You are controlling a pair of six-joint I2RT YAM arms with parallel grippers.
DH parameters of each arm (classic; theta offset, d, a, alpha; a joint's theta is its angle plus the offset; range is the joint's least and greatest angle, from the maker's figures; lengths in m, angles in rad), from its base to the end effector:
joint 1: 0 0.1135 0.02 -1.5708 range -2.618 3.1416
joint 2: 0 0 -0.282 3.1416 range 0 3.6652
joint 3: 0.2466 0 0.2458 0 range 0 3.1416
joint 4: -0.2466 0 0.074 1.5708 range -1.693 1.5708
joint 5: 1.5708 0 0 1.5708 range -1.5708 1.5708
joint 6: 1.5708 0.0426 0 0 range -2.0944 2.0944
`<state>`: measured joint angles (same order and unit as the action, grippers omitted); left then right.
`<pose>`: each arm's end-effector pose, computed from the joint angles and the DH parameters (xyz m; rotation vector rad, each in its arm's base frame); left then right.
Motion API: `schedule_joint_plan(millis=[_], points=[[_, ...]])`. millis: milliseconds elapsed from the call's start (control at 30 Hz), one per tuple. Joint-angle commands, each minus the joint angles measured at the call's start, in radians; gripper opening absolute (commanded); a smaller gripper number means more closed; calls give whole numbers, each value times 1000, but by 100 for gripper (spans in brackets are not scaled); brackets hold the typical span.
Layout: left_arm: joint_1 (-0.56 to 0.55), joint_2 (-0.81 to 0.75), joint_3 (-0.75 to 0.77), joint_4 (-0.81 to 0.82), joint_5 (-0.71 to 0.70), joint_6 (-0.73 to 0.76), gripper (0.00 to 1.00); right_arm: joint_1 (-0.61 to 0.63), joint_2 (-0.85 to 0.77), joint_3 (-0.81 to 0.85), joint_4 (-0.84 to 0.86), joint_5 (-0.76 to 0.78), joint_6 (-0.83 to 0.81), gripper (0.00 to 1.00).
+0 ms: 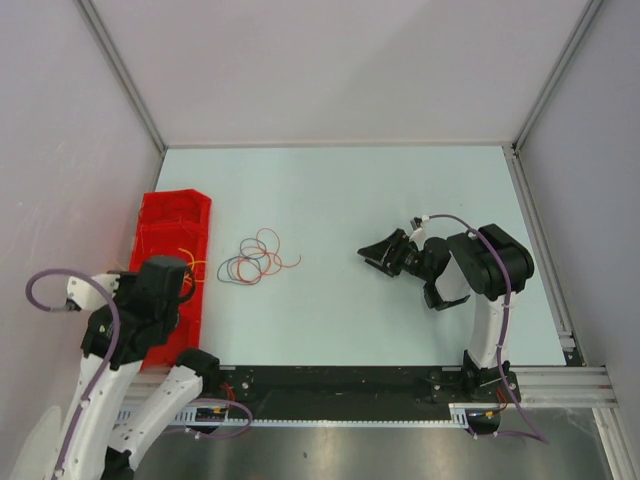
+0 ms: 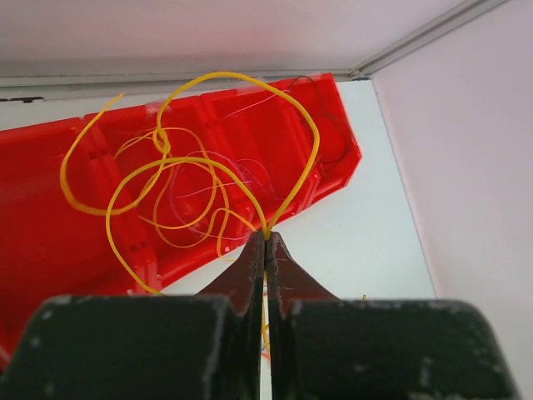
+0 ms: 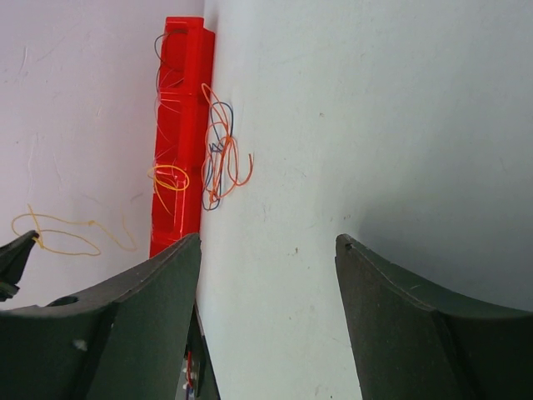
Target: Untangle the cables
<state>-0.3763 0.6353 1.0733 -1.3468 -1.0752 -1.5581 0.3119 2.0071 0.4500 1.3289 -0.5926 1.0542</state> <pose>0.0523 0.0196 0.3619 -1.3941 1.3732 0.1063 0.2867 0.1174 0.1068 0.2694 2.0103 1.4550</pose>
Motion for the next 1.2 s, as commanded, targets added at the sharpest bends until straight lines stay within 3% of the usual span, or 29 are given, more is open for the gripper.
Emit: schedule_joint_plan(millis=[0, 367, 800, 833, 867, 900, 967, 1000, 1033, 1067, 1167], points=[[27, -132, -82, -123, 32, 15, 0, -7, 93, -43, -292, 51, -88, 72], [27, -420, -210, -121, 8, 101, 0, -7, 84, -43, -306, 47, -92, 72], [27, -490, -227, -123, -11, 101, 3, -11, 96, -43, -297, 39, -89, 72], [27, -493, -227, -123, -14, 102, 7, -13, 99, -43, -292, 37, -89, 72], [27, -493, -227, -121, -17, 101, 26, -13, 101, -45, -289, 36, -89, 72], [27, -491, -228, -123, -26, 102, 35, -14, 104, -43, -286, 34, -88, 72], [27, -494, -228, -123, -45, 102, 65, -19, 110, -43, -280, 28, -85, 72], [25, -497, -227, -123, -64, 101, 71, -19, 110, -43, -277, 27, -85, 72], [27, -508, -227, -121, -69, 98, 90, -20, 111, -43, -277, 24, -83, 73], [27, -517, -225, -123, -72, 92, 100, -22, 111, -43, -277, 24, -82, 72], [27, -543, -231, -123, -75, 70, 100, -23, 113, -43, -277, 20, -83, 72]])
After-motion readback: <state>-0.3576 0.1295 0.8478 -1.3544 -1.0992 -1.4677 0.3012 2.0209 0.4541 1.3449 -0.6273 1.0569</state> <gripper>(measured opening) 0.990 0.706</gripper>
